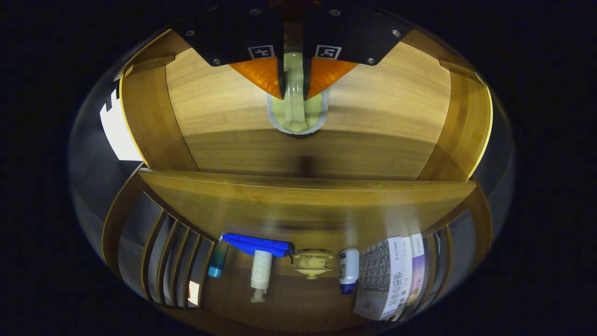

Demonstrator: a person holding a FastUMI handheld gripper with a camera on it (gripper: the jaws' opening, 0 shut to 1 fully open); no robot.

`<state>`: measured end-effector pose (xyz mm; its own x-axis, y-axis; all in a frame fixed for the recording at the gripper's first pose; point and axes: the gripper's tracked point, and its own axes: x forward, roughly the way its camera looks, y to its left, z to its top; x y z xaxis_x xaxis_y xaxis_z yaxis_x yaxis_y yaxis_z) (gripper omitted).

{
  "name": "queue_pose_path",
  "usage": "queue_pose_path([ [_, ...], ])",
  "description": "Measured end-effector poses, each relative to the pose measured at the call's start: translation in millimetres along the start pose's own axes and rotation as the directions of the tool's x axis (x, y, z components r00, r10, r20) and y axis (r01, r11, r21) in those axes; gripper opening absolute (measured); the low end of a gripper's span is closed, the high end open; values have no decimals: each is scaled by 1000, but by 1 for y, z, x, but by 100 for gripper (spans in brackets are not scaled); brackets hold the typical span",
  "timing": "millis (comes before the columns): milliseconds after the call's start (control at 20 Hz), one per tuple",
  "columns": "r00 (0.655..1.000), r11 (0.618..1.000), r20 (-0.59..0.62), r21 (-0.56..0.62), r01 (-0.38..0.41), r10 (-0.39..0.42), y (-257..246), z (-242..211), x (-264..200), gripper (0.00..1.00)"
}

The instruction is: Pull open the drawer, take out the items inside it, and place them on the countertop above the cabinet.

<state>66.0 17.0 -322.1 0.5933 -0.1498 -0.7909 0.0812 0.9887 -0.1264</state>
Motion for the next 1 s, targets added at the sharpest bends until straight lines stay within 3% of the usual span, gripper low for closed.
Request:
queue_pose_path([
  [300,983,998,180,-50,-27,36,1,33,-67,15],
  [500,947,997,313,8,-71,65,3,85,-99,15],
  [800,890,990,444,40,-137,105,6,164,-85,15],
  [1000,877,994,474,25,-103,79,-7,204,-48,15],
])
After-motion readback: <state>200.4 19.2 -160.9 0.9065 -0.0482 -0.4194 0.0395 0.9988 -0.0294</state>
